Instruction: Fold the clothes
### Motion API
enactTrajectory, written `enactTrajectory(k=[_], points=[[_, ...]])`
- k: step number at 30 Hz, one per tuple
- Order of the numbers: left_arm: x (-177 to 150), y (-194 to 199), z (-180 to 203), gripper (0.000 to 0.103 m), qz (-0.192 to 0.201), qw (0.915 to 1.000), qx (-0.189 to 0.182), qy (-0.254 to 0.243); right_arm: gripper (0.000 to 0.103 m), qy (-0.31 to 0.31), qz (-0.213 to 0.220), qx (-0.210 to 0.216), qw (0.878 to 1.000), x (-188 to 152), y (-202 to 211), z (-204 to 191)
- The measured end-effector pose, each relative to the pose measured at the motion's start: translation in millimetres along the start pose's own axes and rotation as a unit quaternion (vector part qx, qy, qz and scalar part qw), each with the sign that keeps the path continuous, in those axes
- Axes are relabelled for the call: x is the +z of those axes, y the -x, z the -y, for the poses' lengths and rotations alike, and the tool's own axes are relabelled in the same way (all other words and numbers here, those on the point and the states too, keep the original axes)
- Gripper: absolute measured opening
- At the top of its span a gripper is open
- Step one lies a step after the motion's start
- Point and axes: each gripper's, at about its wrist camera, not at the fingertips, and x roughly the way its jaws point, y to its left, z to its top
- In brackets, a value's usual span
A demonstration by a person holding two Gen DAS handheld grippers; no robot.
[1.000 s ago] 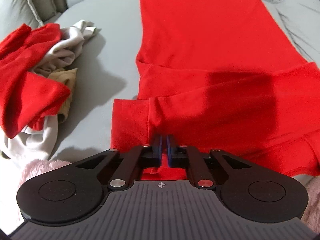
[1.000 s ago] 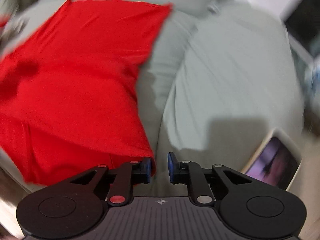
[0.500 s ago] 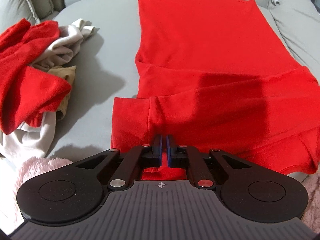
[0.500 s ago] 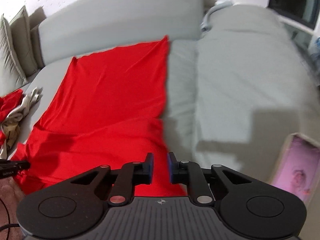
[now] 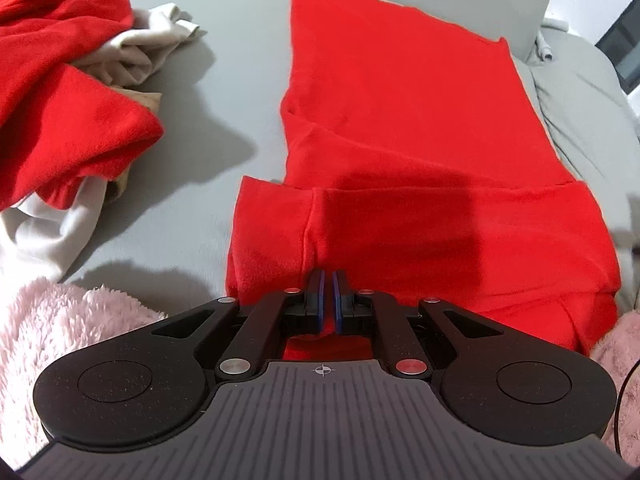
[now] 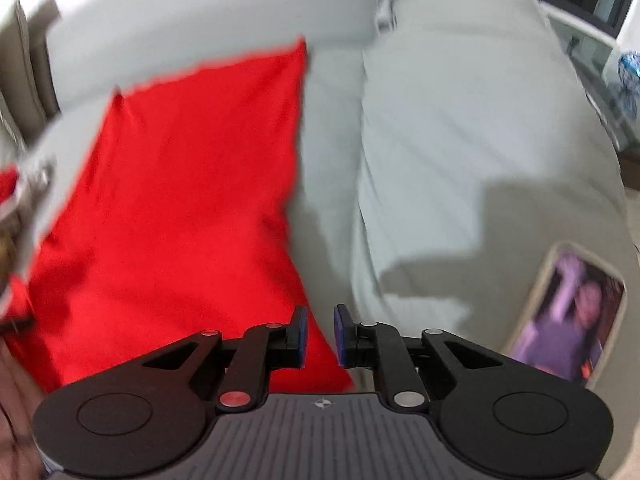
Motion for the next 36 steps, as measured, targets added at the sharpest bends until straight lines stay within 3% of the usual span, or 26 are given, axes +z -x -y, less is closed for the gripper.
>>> enactTrajectory(k=[6, 11, 14, 15, 16, 21, 23, 27, 32, 36], points=[[-4.4, -2.8, 20.3, 0.009, 0.009, 0.9969, 0.04, -0.067, 0.027, -0.091, 0.018, 0.05, 0.994, 28.2, -18.1, 0.4], [-3.3, -4.0, 17.6, 0.009, 0.007, 0.9974, 0.036, -0.062, 0.044, -0.157, 0.035, 0.087, 0.983, 50.2, -31.7, -0.2], [-2.7, -4.1, 16.8, 0.009, 0.006, 0.9975, 0.035, -0.06, 0.042, -0.13, 0.057, 0.077, 0.987, 52.4, -28.8, -8.3], [-2.6, -3.9, 17.1, 0.009, 0.006, 0.9975, 0.036, -0.061, 0.02, -0.122, 0.064, 0.074, 0.988, 53.1, -27.9, -11.0], [-2.8, -3.5, 17.6, 0.009, 0.007, 0.9973, 0.037, -0.063, 0.011, -0.113, 0.072, 0.07, 0.989, 53.9, -26.9, -13.7], [-3.3, -2.7, 17.8, 0.009, 0.006, 0.9974, 0.037, -0.062, 0.01, -0.068, 0.108, 0.053, 0.99, 57.5, -22.1, -27.1], [-3.5, -2.4, 17.9, 0.009, 0.006, 0.9974, 0.037, -0.062, 0.02, -0.05, 0.122, 0.046, 0.99, 59.0, -20.2, -32.4], [-3.7, -2.0, 18.8, 0.009, 0.006, 0.9973, 0.038, -0.063, 0.019, -0.016, 0.146, 0.036, 0.989, 60.9, -16.0, -42.0], [-3.4, -1.5, 19.1, 0.009, 0.007, 0.9972, 0.039, -0.063, 0.019, 0.016, 0.104, 0.07, 0.992, 46.0, -11.8, -45.7], [-3.5, -1.3, 19.2, 0.009, 0.008, 0.9971, 0.04, -0.064, 0.024, 0.052, 0.062, 0.048, 0.996, 32.6, -27.0, -52.8]])
